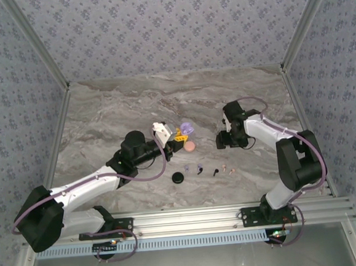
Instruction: Insert wireless bluetooth earbuds into charging case
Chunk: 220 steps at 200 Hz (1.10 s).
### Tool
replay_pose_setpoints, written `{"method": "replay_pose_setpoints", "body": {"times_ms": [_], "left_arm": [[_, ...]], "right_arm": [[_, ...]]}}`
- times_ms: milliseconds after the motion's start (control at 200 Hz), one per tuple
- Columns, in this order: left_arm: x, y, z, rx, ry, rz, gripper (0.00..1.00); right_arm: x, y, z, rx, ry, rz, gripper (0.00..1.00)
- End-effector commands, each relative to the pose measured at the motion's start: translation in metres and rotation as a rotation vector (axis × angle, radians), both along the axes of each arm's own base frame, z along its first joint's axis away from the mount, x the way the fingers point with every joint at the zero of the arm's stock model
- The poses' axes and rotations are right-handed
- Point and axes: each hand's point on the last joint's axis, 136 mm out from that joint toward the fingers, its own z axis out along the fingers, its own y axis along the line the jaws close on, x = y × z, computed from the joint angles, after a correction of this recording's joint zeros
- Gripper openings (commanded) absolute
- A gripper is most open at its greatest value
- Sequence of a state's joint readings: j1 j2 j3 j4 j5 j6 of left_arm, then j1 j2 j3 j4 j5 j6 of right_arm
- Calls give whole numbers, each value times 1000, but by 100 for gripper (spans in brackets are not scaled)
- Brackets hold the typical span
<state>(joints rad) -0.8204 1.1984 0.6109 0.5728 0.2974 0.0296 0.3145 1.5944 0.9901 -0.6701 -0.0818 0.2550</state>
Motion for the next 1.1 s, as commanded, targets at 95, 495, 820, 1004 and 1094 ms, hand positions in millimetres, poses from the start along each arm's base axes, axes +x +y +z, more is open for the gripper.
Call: {"method": "replay_pose_setpoints", "body": {"times_ms": [95,495,820,1004,1094], "left_arm": [[0,0,15,-21,-39,5,0],[2,-2,12,-12,-40,6,0],[1,2,11,-1,-42,14,0],[0,4,12,4,-51,23,0],[0,5,12,5,-52,23,0]], "right_arm": [[3,-3,-4,-41,22,-5,61],[20,5,-10,-87,22,15,52],[31,14,-20,-137,43,35,49],[27,16,-28,-148,68,43,41],[24,18,-32,-147,83,45,38]]}}
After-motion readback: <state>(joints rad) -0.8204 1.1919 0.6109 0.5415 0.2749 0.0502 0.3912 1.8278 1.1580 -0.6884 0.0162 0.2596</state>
